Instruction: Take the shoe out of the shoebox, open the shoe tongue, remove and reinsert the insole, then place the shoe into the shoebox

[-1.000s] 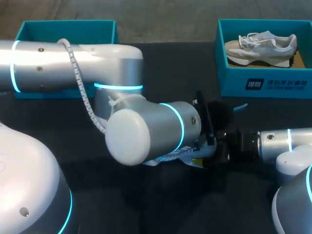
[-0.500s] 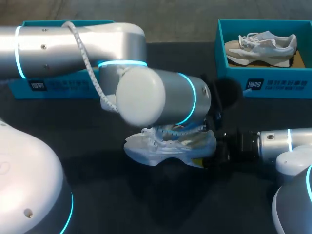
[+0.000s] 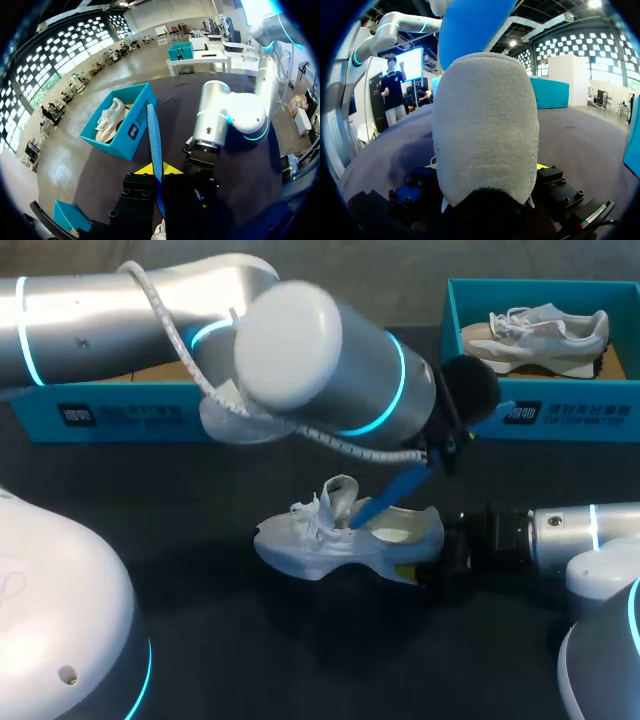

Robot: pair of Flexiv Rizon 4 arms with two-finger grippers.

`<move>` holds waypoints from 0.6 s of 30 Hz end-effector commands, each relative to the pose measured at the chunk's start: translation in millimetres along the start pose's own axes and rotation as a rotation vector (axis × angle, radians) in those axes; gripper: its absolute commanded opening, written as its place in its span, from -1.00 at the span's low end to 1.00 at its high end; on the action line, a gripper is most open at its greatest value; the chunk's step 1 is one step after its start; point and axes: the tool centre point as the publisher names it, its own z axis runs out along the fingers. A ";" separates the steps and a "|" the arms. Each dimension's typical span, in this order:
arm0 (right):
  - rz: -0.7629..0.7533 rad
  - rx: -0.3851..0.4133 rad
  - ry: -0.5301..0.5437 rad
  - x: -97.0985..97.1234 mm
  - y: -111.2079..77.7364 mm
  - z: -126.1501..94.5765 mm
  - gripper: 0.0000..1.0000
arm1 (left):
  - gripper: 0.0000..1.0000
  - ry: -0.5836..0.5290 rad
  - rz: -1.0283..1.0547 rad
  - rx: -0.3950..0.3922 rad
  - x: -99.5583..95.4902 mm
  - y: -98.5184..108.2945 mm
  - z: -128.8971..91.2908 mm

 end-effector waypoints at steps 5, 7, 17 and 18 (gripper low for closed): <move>0.000 0.001 -0.002 0.5 -0.3 0.7 -1.00 | -1.00 0.087 -0.022 0.008 -9.1 -4.3 -18.7; 0.000 0.001 -0.002 0.5 -0.3 0.7 -1.00 | -1.00 0.106 -0.032 0.019 -9.7 -5.9 -22.8; 0.000 0.001 -0.002 0.5 -0.3 0.7 -1.00 | -1.00 0.206 -0.081 0.132 -10.9 -13.3 -51.9; 0.000 0.001 -0.002 0.5 -0.3 0.7 -1.00 | -1.00 0.211 -0.085 0.137 -11.1 -14.2 -54.0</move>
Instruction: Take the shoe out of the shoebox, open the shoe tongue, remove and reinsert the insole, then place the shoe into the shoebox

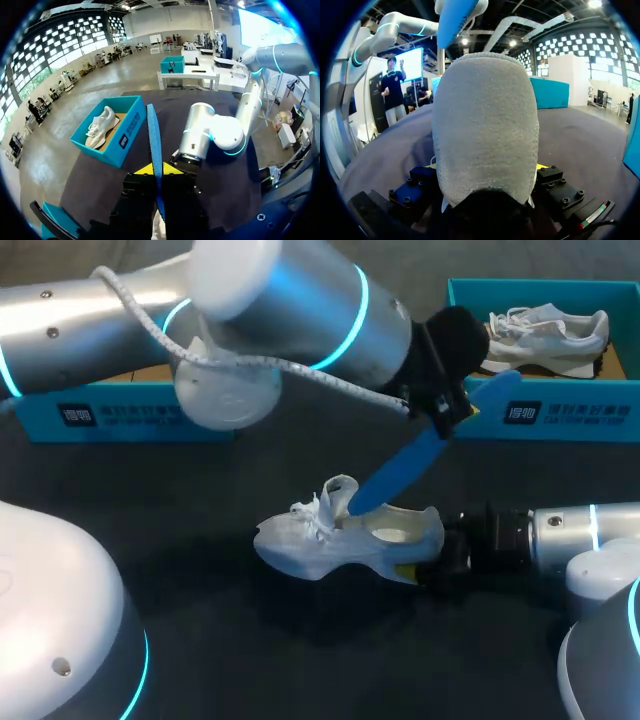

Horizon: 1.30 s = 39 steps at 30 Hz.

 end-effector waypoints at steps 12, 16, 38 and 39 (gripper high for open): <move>0.000 0.001 -0.002 0.5 -0.3 0.7 -1.00 | -1.00 0.246 -0.023 0.110 -3.8 -9.3 -54.2; 0.000 0.001 -0.002 0.5 -0.3 0.7 -1.00 | -1.00 0.272 -0.032 0.162 0.9 -12.5 -71.1; 0.000 0.001 -0.002 0.5 -0.3 0.7 -1.00 | -1.00 0.294 -0.071 0.279 23.2 -55.4 -126.8; 0.000 0.001 -0.002 0.5 -0.3 0.7 -1.00 | -1.00 0.294 -0.071 0.279 23.2 -55.4 -126.8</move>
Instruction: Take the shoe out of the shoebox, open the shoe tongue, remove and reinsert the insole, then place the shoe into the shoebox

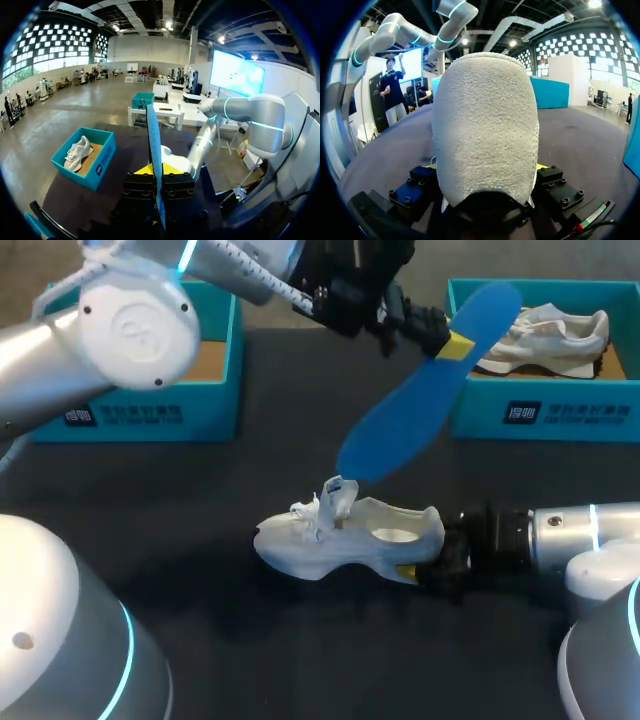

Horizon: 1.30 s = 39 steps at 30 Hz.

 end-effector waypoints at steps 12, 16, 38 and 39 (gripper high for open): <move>0.000 0.001 -0.002 0.5 -0.2 0.7 -1.00 | -1.00 -0.016 -0.001 0.007 4.6 5.6 -5.8; 0.000 0.001 -0.002 0.5 -0.2 0.7 -1.00 | -1.00 -0.028 -0.027 0.072 3.4 5.9 -9.1; 0.000 0.001 -0.002 0.5 -0.2 0.7 -1.00 | -1.00 0.251 -0.135 0.411 48.1 -63.9 -57.6; 0.000 0.001 -0.002 0.5 -0.2 0.7 -1.00 | -1.00 0.242 -0.134 0.419 50.8 -69.0 -59.6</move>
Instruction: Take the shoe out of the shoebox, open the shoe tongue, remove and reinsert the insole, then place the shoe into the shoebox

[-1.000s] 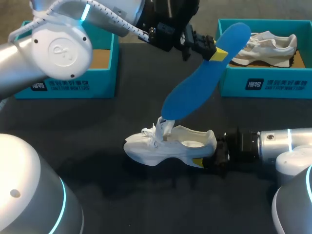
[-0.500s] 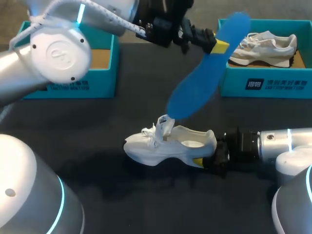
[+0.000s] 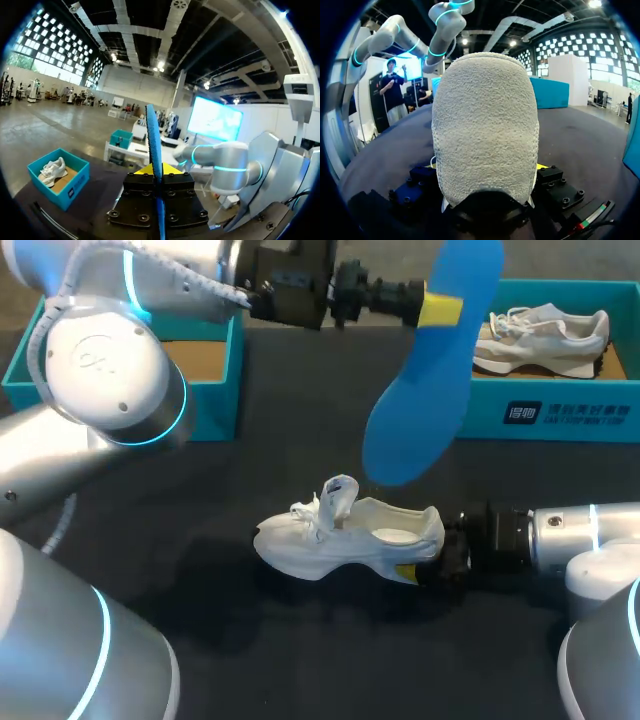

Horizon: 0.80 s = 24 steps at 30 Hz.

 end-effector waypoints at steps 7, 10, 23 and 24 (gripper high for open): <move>0.000 0.001 -0.002 0.5 -0.3 0.7 -1.00 | -1.00 -0.008 -0.031 0.104 31.5 -34.8 5.0; 0.000 0.001 -0.002 0.5 -0.3 0.7 -1.00 | -1.00 0.002 -0.065 0.118 41.5 -40.0 7.3; 0.000 0.001 -0.002 0.5 -0.3 0.7 -1.00 | -1.00 0.089 -0.145 0.158 86.2 -54.9 0.1; 0.000 0.001 -0.002 0.5 -0.3 0.7 -1.00 | -1.00 0.091 -0.143 0.151 89.5 -57.0 -0.6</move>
